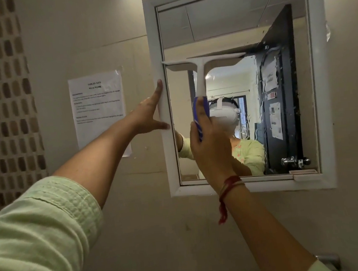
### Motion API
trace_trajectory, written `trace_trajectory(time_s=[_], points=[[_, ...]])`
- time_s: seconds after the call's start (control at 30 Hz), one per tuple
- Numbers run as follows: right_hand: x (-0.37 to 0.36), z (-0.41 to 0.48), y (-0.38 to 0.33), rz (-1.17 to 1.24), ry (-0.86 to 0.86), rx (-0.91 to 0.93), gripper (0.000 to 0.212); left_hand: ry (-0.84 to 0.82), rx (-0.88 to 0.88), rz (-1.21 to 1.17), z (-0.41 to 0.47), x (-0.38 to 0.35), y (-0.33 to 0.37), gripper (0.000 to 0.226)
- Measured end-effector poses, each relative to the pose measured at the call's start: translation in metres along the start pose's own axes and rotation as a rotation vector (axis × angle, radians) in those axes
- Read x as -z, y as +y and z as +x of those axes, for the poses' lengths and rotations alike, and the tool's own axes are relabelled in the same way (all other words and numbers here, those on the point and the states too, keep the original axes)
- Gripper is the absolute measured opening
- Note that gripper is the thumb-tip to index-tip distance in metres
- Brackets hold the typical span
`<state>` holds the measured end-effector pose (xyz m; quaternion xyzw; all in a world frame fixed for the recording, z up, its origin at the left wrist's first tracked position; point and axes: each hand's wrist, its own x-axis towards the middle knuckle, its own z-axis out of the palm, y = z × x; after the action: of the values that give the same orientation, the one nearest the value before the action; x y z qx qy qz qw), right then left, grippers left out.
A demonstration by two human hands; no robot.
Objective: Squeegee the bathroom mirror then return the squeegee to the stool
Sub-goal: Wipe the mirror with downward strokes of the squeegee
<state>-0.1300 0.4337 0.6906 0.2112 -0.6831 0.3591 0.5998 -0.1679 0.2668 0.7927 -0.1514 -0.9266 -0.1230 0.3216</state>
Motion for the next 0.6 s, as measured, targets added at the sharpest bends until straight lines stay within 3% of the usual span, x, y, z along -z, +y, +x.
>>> trace_trajectory(time_s=[0.23,0.47,0.6], points=[[-0.003,-0.063,0.011,0.03,-0.007,0.011,0.064,-0.023,0.036,0.031,-0.005,0.003,0.006,0.133],[-0.006,-0.013,0.002,0.024,-0.016,-0.014,0.059,-0.002,0.051,0.108,-0.006,0.0,0.008,0.14],[-0.009,-0.028,0.009,0.022,-0.008,0.007,0.059,0.012,0.049,0.16,-0.007,0.0,0.009,0.14]])
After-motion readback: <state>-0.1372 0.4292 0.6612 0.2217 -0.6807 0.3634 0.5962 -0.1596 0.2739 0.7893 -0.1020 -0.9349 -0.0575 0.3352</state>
